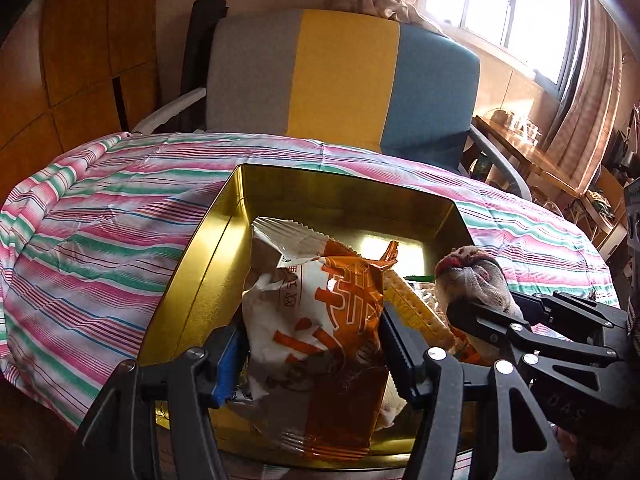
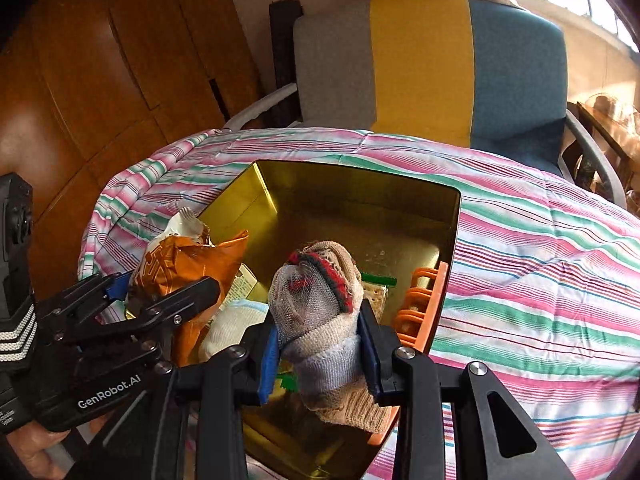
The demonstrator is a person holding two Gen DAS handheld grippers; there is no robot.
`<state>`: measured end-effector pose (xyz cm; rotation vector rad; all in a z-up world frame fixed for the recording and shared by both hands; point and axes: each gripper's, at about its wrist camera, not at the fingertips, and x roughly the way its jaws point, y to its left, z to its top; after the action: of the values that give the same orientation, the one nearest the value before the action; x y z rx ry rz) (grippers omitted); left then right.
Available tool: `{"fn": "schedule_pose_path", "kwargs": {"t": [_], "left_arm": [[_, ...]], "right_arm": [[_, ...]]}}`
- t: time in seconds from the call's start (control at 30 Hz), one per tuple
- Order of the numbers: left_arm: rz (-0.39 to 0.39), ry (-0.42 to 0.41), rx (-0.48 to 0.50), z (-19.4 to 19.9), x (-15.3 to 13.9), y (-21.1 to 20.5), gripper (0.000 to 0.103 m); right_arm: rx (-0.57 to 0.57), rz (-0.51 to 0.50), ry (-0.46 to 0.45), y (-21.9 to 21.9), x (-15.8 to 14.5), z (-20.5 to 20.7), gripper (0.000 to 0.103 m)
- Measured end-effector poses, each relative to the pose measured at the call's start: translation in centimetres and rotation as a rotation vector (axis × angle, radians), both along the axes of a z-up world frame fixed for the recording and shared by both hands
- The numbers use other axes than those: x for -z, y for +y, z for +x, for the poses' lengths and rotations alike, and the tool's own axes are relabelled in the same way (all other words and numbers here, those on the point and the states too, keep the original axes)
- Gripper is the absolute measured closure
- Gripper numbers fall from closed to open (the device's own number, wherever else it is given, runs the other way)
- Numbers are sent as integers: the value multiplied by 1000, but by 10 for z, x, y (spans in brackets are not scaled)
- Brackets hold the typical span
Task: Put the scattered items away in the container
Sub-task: 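Carry the snack bag and sock to the gold tray and lower them in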
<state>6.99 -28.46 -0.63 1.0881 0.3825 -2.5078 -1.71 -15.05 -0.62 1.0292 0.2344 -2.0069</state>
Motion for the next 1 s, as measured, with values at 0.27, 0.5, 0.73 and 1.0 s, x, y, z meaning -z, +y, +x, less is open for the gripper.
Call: {"fn": "schedule_pose_path", "kwargs": {"t": [0.27,0.5,0.73,1.0], "left_arm": [[-15,-27,-40,-3,13,-16,41],[-26,-37,-50,-8,13,-19,40],[-19,-45,-71,-5,12,-20,40],[-25,-23,-83,1,2,-17,36]], "right_arm": [[18,49,-3,-14,15,-8,66],[20,53,-2,-18,17,-7,60],[26,36,-4,-13,14,-6,56],[45,1,-4,-2,4,-4,49]]}}
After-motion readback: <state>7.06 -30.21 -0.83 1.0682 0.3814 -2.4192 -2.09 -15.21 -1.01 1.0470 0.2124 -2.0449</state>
